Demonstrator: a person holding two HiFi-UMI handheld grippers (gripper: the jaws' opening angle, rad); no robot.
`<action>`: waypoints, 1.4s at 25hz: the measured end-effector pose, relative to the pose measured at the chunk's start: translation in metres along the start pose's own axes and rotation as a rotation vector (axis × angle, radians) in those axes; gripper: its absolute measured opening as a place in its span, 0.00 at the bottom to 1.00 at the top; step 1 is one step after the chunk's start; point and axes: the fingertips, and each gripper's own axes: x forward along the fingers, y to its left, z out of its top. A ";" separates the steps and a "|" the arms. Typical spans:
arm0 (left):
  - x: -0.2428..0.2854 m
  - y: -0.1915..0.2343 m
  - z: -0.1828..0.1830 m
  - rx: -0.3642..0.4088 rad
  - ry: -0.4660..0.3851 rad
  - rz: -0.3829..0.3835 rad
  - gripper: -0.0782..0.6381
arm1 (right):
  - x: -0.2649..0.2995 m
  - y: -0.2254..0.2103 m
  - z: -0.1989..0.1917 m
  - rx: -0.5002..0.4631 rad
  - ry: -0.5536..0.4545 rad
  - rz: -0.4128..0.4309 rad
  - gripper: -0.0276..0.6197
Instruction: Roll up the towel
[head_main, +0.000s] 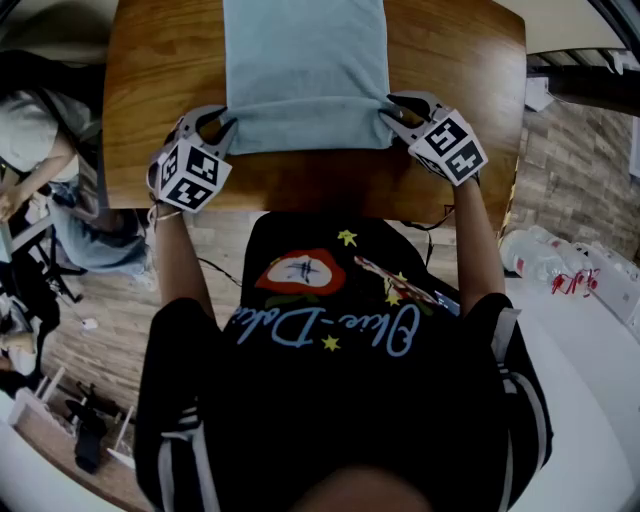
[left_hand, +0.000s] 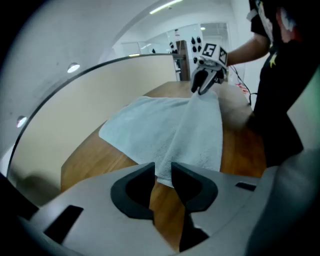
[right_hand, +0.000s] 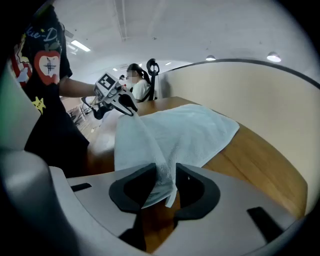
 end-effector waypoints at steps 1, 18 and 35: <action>-0.002 0.006 0.002 -0.027 -0.021 0.029 0.26 | -0.003 -0.005 0.000 0.008 -0.011 -0.027 0.22; -0.018 -0.075 -0.017 0.283 0.080 0.005 0.33 | -0.010 0.075 -0.028 -0.535 0.179 0.031 0.28; -0.031 -0.100 -0.022 0.335 0.118 -0.112 0.20 | -0.025 0.099 -0.034 -0.394 0.168 0.143 0.11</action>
